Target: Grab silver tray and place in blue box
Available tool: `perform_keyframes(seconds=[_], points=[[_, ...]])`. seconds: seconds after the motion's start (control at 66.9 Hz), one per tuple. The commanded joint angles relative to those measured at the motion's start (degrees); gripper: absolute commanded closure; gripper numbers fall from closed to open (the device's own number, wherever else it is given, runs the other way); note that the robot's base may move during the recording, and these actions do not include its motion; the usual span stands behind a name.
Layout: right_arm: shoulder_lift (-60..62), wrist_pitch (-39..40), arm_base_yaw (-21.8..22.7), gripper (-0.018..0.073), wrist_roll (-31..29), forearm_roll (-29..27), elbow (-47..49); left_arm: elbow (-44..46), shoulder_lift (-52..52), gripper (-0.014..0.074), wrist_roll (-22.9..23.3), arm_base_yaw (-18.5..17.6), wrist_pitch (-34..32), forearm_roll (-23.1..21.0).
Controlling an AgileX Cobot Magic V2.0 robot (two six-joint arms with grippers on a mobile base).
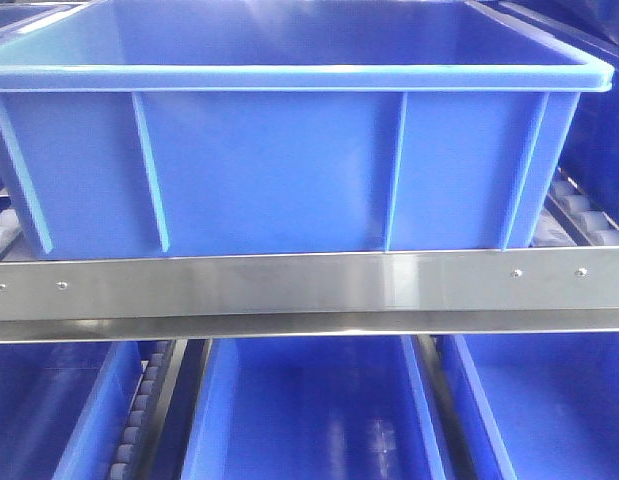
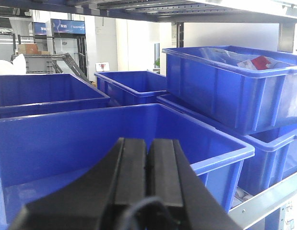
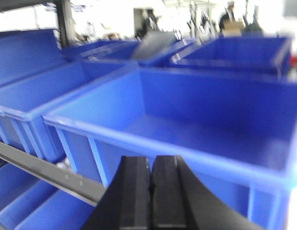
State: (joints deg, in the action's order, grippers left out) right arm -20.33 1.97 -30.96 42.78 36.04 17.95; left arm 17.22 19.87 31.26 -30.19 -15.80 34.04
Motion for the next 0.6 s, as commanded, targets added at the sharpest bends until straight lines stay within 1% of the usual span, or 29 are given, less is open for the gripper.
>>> perform_keyframes(seconds=[0.0,0.03,0.105,0.179,0.284,0.404,0.523,0.583], points=[[0.43,-1.97,1.34,0.0510,-5.88,-9.82,-0.42,1.57,0.16,0.0687,0.69,-0.38,-4.10,-0.50],[0.73,-2.83,2.32,0.0510,-9.59,-12.70,-1.29,1.57,0.16,0.0687,0.69,-0.38,-4.10,-0.50],[1.61,-1.17,6.02,0.0510,-19.82,-16.84,-3.76,1.57,0.16,0.0687,0.69,-0.38,-4.10,-0.50],[2.94,2.01,10.58,0.0510,-25.56,-18.97,-5.88,1.57,0.16,0.0687,0.69,-0.38,-4.10,-0.50],[5.51,6.20,17.03,0.0510,-26.70,-21.74,-8.79,1.57,0.16,0.0687,0.69,-0.38,-4.10,-0.50],[8.50,8.77,22.84,0.0510,-26.74,-24.47,-11.92,1.57,0.16,0.0687,0.69,-0.38,-4.10,-0.50],[12.39,9.46,26.96,0.0510,-26.74,-25.19,-15.00,1.57,0.16,0.0687,0.69,-0.38,-4.10,-0.50],[14.26,9.47,28.16,0.0510,-27.22,-26.83,-16.23,1.57,0.16,0.0687,0.69,-0.38,-4.10,-0.50]])
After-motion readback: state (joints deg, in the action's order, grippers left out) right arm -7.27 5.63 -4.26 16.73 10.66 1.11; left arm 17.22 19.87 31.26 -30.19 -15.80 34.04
